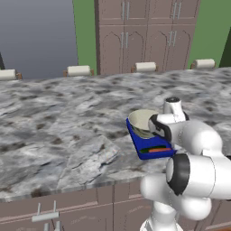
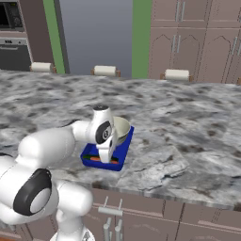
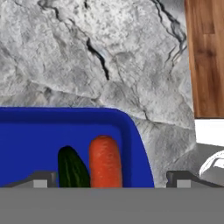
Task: Place the two vegetables and bowl onto the tray for setting up a vegetable dip station.
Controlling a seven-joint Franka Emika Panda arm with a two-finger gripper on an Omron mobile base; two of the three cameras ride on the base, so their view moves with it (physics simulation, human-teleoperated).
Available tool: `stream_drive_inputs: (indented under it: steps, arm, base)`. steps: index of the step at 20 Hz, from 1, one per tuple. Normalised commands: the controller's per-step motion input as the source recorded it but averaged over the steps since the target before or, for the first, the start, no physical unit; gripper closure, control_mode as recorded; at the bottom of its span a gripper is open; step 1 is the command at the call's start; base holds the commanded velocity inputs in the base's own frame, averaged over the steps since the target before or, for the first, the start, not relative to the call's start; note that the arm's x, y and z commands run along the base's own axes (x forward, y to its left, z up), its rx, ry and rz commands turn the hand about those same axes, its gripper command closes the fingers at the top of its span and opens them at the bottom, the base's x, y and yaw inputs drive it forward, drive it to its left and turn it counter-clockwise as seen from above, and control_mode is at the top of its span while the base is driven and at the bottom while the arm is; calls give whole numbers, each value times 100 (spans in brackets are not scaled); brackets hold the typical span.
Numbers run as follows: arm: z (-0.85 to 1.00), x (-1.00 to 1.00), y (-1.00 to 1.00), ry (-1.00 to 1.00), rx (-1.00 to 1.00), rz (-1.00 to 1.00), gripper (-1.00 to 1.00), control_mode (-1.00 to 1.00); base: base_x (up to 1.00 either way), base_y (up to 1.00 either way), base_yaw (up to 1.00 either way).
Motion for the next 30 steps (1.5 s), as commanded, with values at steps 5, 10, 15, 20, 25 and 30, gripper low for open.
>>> stream_drive_inputs:
  steps: [5,10,15,20,25,30]
  arm:
    - [28,-28,7,3,0,22,-100,-100]
    - [24,-30,24,6,0,32,-100,-100]
    - [21,-30,27,2,1,33,-100,-100]
    - [19,-34,26,0,0,38,-100,-100]
    - [15,-38,25,0,0,43,-100,-100]
    - [12,-39,24,-3,0,43,-100,-100]
  base:
    - [0,0,0]
    - [0,0,0]
    - [0,0,0]
    - [0,0,0]
    - [0,0,0]
    - [0,0,0]
